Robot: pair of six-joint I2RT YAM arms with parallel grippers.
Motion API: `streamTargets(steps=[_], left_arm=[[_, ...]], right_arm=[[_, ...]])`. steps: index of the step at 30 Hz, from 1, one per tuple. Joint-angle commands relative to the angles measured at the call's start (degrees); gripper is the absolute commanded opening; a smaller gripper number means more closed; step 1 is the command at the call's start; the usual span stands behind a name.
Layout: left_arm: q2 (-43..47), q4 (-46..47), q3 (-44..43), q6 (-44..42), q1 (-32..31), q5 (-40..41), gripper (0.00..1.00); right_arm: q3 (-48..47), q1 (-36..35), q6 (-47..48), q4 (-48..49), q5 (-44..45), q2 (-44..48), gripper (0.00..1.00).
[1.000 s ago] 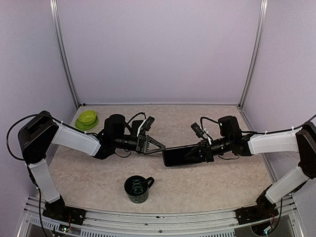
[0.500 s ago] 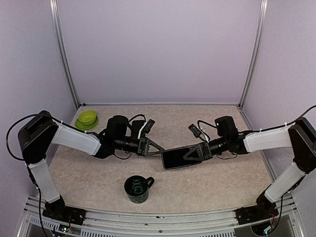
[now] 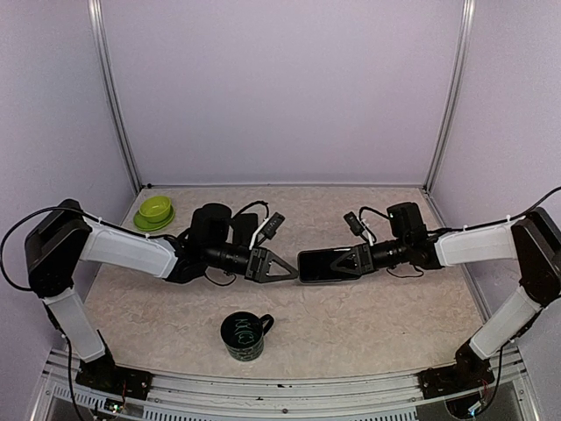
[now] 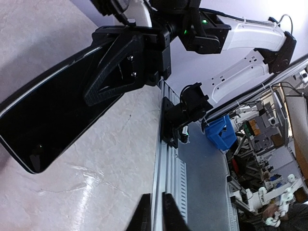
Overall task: Put the phone into the phone case
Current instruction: Press the corner of the phone case at the top left corner of the phone case.
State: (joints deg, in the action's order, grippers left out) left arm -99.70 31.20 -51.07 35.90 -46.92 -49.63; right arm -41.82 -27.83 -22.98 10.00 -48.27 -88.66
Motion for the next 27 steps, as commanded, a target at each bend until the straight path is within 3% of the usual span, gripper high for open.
streamTargets(steps=[1, 5, 8, 17, 27], left_arm=[[2.16, 1.34, 0.13, 1.22, 1.83, 0.93, 0.22], [3.05, 4.28, 1.76, 3.28, 2.92, 0.17, 0.36], [3.18, 4.32, 1.7, 3.02, 2.5, 0.14, 0.41], [1.82, 4.97, -0.76, 3.36, 2.11, 0.52, 0.45], [1.05, 3.81, -2.28, 2.56, 2.25, 2.26, 0.46]], right_arm=[[-1.24, 0.22, 1.45, 3.49, -0.54, 3.79, 0.0], [-0.6, 0.24, 0.66, 6.12, -0.01, 7.11, 0.0], [0.19, 0.22, -1.51, 9.56, -0.99, 8.82, 0.0], [3.53, 0.15, -14.68, 26.93, -10.58, 7.86, 0.0], [4.47, -0.36, -17.28, 29.73, -13.14, 8.05, 0.0]])
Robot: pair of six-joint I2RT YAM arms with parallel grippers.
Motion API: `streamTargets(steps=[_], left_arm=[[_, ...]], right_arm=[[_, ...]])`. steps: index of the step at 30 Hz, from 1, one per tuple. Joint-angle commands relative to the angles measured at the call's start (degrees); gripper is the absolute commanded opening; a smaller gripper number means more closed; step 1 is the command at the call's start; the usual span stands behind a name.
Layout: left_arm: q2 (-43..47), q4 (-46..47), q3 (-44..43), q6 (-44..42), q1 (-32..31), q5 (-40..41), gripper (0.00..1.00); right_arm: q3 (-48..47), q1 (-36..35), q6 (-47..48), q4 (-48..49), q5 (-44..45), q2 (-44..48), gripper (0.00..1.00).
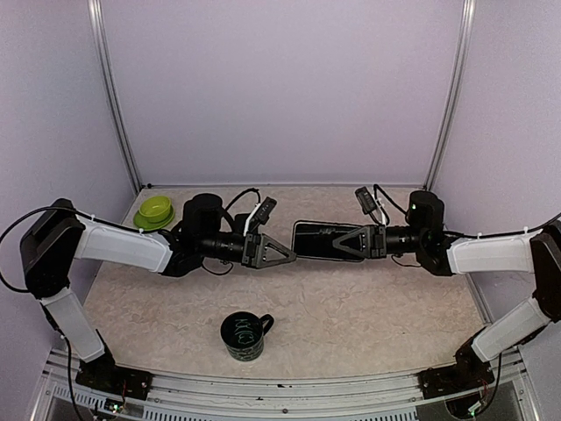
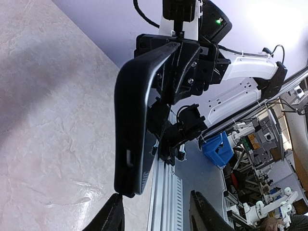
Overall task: Put the phone into the phone case
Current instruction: Press the corner of the phone case at the top left corner of the phone case.
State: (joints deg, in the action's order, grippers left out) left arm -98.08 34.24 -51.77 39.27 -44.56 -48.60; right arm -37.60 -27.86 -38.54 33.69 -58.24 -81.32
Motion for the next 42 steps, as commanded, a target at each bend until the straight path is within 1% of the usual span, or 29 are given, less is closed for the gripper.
streamTargets(steps=[1, 3, 5, 8, 10, 12, 13, 17, 19, 20, 23, 26, 27, 28, 29, 30, 32, 33, 37, 42], left_arm=[[-0.61, 0.89, -1.58, -0.69, -0.1, 1.41, 0.47], [-0.62, 0.96, -1.58, -0.68, -0.09, 1.88, 0.5], [-0.62, 1.09, -1.66, -0.61, -0.05, 2.09, 0.5], [-0.86, 1.2, -1.94, -0.44, -0.07, 2.19, 0.5], [-1.0, 1.77, -2.0, -0.16, -0.09, 2.0, 0.47], [-1.27, 2.37, -2.1, 0.37, -0.09, 1.47, 0.41], [-1.44, 2.74, -2.11, 0.67, -0.05, 1.22, 0.36], [-2.21, 3.47, -2.28, 1.39, -0.21, 0.43, 0.11], [-2.57, 3.47, -2.28, 1.51, -0.33, 0.25, 0.02], [-2.62, 3.39, -2.28, 1.51, -0.35, 0.18, 0.0], [-2.73, 3.44, -2.17, 1.37, -0.36, -0.09, 0.0], [-2.44, 2.13, -2.1, 0.0, -0.27, -0.61, 0.0], [-2.3, 1.65, -2.11, -0.51, -0.15, -0.7, 0.05], [-2.15, 1.51, -2.03, -0.9, -0.06, -1.01, 0.16], [-1.99, 1.48, -1.9, -1.0, 0.1, -1.42, 0.22], [-1.67, 1.57, -1.73, -1.04, 0.19, -1.75, 0.3], [-1.14, 2.0, -1.32, -0.89, 0.53, -1.91, 0.39], [-0.63, 1.98, -1.2, -0.8, 0.72, -1.67, 0.41], [0.45, 1.41, -1.27, -0.42, 1.87, 0.12, 0.43], [-0.29, -0.41, -2.69, -0.94, 2.06, 1.9, 0.41]], right_arm=[[0.24, -0.54, -2.06, 6.44, -3.47, 0.46, 0.0], [0.53, -0.85, -2.6, 7.45, -3.48, 0.09, 0.0], [0.81, -1.18, -3.14, 8.58, -3.57, -0.28, 0.0], [0.89, -1.98, -3.68, 9.82, -3.79, -1.57, 0.0], [0.87, -2.4, -3.53, 9.75, -3.47, -2.17, 0.0], [0.87, -2.68, -2.78, 9.11, -2.67, -2.43, 0.0], [0.87, -2.72, -2.27, 8.54, -2.14, -2.44, 0.0], [0.14, -2.98, 1.33, 4.15, 1.27, -1.66, 0.0], [-0.36, -3.12, 3.43, 1.48, 3.18, -0.85, 0.0], [-0.62, -3.21, 4.77, -0.13, 4.49, -0.33, 0.0], [-1.5, -3.32, 8.69, -5.1, 7.19, 1.02, 0.0], [-2.22, -3.34, 10.33, -8.14, 7.61, 1.34, 0.0], [-2.34, -3.34, 10.45, -8.48, 7.49, 1.4, 0.0], [-2.51, -3.34, 10.48, -8.62, 7.26, 1.45, 0.0], [-2.55, -3.27, 10.44, -8.72, 7.18, 1.55, 0.0], [-2.56, -3.26, 10.44, -8.78, 7.1, 1.66, 0.0], [-2.68, -3.25, 10.74, -9.09, 6.88, 1.78, 0.0], [-2.85, -3.26, 10.91, -9.41, 6.29, 1.63, 0.0], [-3.27, -3.26, 10.9, -10.22, 5.36, 0.7, 0.0], [-3.0, -3.43, 10.09, -9.68, 5.01, 0.28, 0.0]])
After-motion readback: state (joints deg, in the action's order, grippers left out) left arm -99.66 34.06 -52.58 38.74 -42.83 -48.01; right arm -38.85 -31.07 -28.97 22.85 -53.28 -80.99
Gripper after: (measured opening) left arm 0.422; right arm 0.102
